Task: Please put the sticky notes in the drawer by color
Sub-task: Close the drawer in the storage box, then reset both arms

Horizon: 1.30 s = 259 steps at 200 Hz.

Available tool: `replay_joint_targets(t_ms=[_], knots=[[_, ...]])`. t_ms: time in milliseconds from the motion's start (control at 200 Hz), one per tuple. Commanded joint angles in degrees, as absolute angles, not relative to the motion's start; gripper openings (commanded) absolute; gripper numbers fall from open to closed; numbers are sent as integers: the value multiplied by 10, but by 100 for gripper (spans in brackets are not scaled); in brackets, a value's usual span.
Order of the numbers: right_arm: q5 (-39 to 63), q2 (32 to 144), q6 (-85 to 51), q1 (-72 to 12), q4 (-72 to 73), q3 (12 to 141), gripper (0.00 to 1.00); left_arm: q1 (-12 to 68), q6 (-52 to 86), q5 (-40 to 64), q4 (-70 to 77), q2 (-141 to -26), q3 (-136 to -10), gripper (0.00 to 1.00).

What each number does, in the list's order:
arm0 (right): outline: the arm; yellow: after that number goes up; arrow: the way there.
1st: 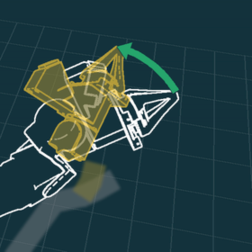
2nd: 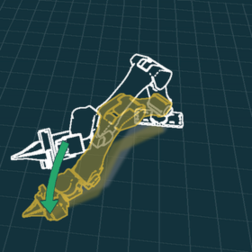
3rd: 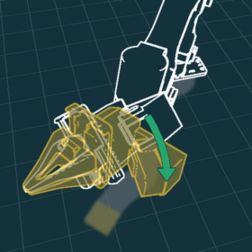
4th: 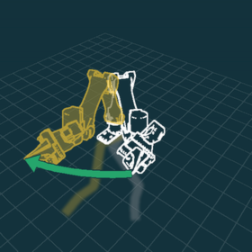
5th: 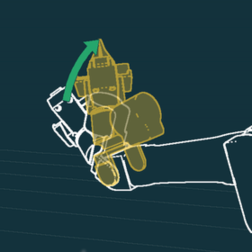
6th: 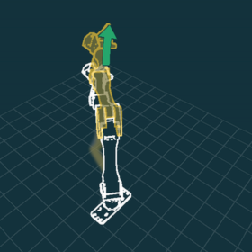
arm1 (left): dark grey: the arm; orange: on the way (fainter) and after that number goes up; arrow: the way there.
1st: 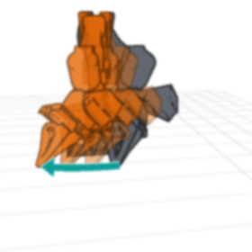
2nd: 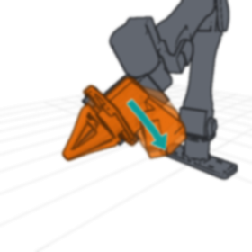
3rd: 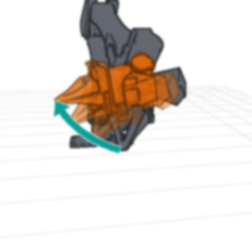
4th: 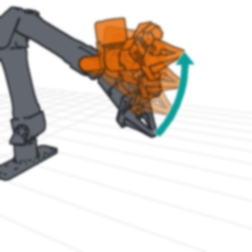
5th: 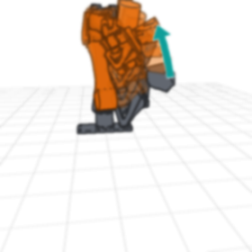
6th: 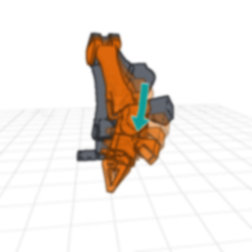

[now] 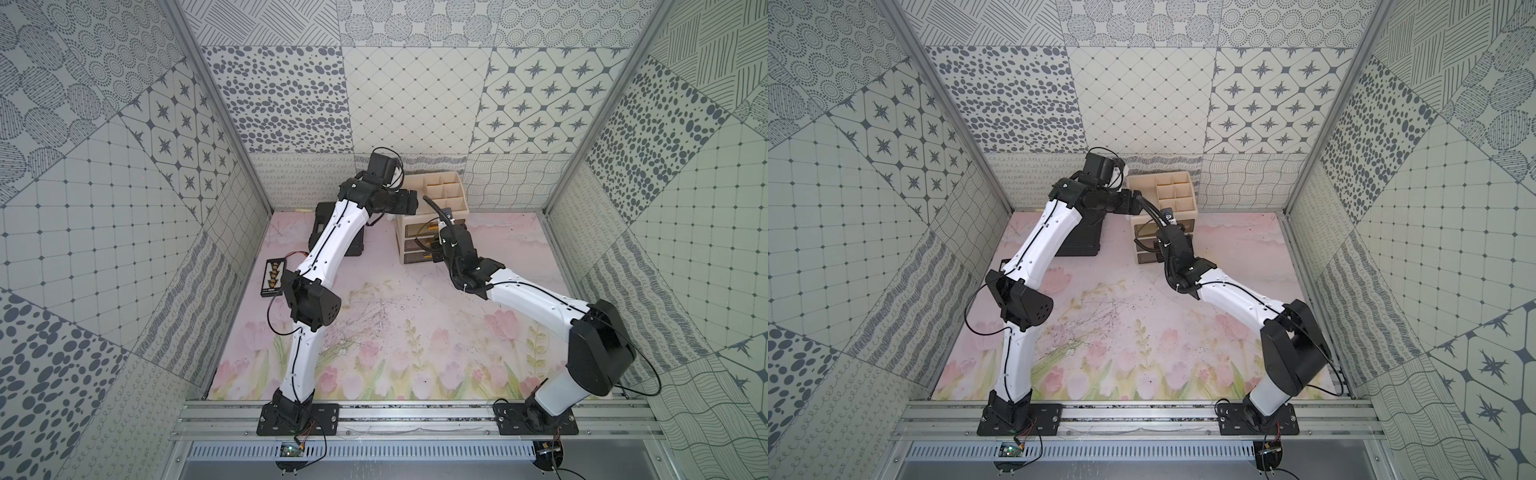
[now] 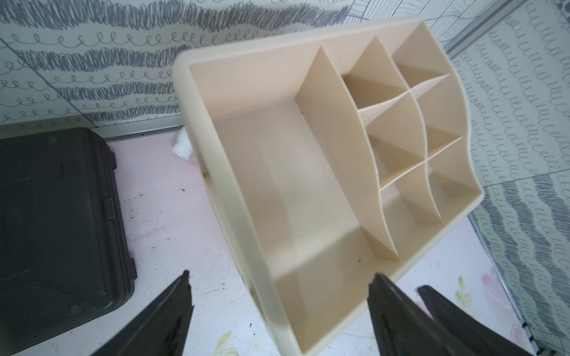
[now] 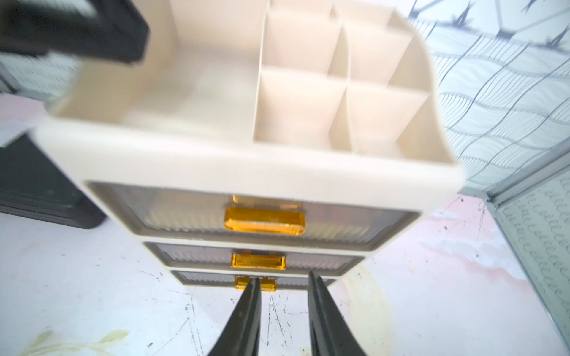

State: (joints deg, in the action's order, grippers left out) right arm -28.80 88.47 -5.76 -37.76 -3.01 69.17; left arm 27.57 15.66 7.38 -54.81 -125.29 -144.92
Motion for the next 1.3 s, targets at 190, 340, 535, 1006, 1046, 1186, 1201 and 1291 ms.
replay_joint_targets(t_ms=[190, 340, 535, 1006, 1046, 1186, 1201, 1291], knots=[[-258, 759, -116, -361, -190, 746, 99, 229, 236, 69, -449, -1066, -1237, 94], [-248, 730, -158, -305, -262, 771, 99, 207, 245, 33, -328, -930, -980, 94], [-199, 717, -202, -176, -267, 723, 99, 199, 225, -30, -259, -826, -764, 99], [-149, 735, -55, -87, 146, 424, 99, 58, 97, -16, 131, -737, -397, 99], [-160, 741, -55, -86, 156, 418, 99, 58, 73, -23, 152, -759, -388, 99], [-144, 750, -31, -71, 227, 368, 99, 57, 29, -36, 229, -820, -373, 99], [-140, 752, -32, -68, 228, 367, 99, 58, 19, -37, 260, -822, -365, 99], [-125, 757, -39, -56, 234, 361, 99, 53, -17, -28, 268, -840, -373, 99]])
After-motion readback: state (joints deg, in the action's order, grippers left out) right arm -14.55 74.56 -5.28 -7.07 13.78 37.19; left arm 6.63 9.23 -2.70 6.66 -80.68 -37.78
